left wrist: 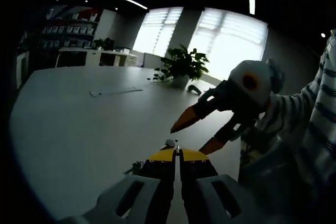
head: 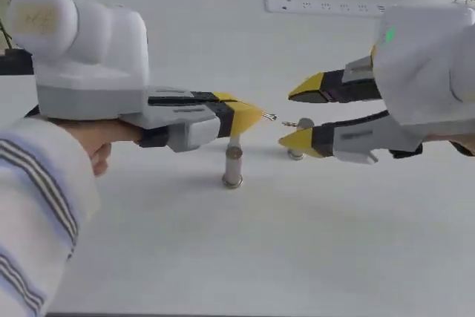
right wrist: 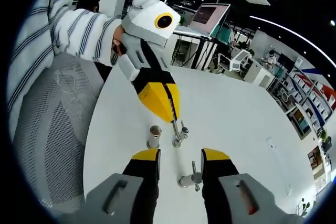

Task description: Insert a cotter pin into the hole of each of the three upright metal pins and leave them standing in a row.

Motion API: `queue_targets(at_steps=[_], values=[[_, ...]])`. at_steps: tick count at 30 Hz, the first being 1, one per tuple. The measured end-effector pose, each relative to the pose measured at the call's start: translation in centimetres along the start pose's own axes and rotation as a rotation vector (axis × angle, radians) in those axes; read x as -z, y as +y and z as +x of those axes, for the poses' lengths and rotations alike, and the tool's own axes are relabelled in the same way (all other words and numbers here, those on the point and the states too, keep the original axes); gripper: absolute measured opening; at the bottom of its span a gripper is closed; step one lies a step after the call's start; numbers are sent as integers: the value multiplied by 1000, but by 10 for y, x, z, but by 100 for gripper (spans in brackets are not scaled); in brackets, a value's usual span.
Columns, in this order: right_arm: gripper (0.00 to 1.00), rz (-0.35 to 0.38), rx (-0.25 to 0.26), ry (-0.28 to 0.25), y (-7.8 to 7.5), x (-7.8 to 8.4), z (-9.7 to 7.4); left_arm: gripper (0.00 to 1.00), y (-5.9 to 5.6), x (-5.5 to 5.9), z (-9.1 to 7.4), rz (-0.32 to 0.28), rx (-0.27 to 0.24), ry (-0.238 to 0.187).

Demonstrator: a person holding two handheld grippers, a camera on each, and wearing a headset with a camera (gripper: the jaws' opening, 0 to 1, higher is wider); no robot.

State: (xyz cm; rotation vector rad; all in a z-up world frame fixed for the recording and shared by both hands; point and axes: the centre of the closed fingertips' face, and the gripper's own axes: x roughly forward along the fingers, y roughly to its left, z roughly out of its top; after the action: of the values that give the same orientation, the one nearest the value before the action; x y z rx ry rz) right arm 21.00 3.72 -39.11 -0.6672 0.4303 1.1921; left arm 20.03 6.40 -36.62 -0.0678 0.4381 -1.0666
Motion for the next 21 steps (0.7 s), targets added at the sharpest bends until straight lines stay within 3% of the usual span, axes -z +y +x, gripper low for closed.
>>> queue_targets(at_steps=[3, 5, 8, 10, 11, 13, 15, 21], values=[[26, 61, -50, -15, 5, 0, -1, 0, -3, 1, -1, -12, 21, 7], [27, 72, -78, -21, 8, 0, -2, 0, -5, 1, -3, 79, 37, 10], [28, 99, -139, -17, 18, 1, -2, 0, -12, -1, -4, 149, 65, -3], [27, 121, -149, -40, 20, -2, -2, 0, -17, -3, -4, 196, 93, -10], [25, 134, -162, -46, 22, -3, -3, 0, -17, -1, -4, 193, 95, -1], [21, 114, -146, -50, 23, -6, -3, 0, -13, 2, -5, 210, 102, 18], [18, 107, -135, -45, 22, -6, -2, 0, -17, 3, -5, 242, 116, 26], [12, 145, -176, -86, 30, -12, -4, 0, -25, 2, -3, 288, 142, 27]])
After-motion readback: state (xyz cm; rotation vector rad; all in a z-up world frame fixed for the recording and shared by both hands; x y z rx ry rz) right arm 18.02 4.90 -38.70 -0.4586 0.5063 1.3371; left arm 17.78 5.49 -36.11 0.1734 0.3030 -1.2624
